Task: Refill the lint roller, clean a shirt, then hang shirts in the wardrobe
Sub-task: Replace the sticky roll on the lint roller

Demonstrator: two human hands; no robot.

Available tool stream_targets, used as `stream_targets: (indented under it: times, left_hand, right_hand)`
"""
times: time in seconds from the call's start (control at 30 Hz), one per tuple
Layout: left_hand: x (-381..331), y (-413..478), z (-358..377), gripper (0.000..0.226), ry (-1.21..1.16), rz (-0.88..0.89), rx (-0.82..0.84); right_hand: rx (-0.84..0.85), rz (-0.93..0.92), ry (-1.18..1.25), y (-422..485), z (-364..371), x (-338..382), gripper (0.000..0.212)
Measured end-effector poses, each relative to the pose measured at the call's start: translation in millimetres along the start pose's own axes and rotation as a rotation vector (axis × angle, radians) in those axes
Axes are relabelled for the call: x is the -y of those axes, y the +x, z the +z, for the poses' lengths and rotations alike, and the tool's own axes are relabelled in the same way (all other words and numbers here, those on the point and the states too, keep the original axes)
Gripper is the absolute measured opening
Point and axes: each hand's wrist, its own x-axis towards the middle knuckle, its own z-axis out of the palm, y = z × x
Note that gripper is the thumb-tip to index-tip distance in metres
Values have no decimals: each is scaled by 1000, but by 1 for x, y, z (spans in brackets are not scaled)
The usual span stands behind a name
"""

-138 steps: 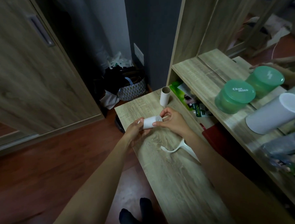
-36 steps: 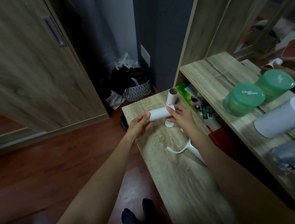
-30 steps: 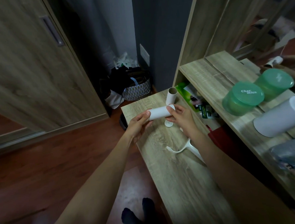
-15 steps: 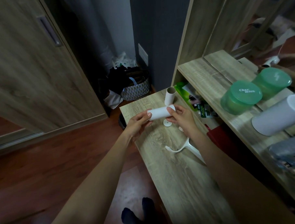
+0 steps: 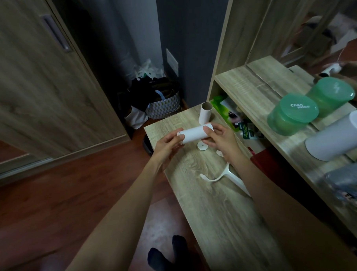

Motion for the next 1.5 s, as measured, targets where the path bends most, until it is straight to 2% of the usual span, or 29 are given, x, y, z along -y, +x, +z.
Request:
stream_targets:
  times: [0.17, 0.27, 0.37, 0.47, 0.63, 0.83, 1.0, 1.13, 1.27, 1.5]
  left_hand:
    - [10, -1, 0, 20, 31, 38, -35]
    - [16, 1, -2, 20, 34, 101, -145]
    - [25, 7, -10, 24, 179, 132, -267]
    - [38, 17, -23, 25, 389, 102, -313]
    - [50, 23, -27, 22, 683, 145, -249]
    - [51, 29, -23, 29, 840, 201, -199]
    - [46, 29, -27, 33, 742, 185, -155]
    - [21, 18, -27, 32, 533, 225, -152]
    - [-13, 1, -30, 35, 228, 149, -68]
    - [-50, 8, -63, 35, 108, 164, -92]
  right_hand:
    - [-17, -10, -11, 0, -3, -4, 34]
    - [-42, -8, -23, 1, -5, -8, 35]
    - [-80, -16, -22, 2, -11, -13, 36]
    - [-92, -20, -10, 3, -17, -19, 36]
    - [-83, -8, -11, 7, -21, -24, 43]
    - [-40, 7, -2, 10, -23, -28, 41]
    - [-30, 3, 15, 11, -25, -27, 43]
    - [-6, -17, 30, 12, -14, -20, 40]
    - [50, -34, 8, 16, 13, -17, 37]
    - [155, -66, -24, 38, 79, -17, 38]
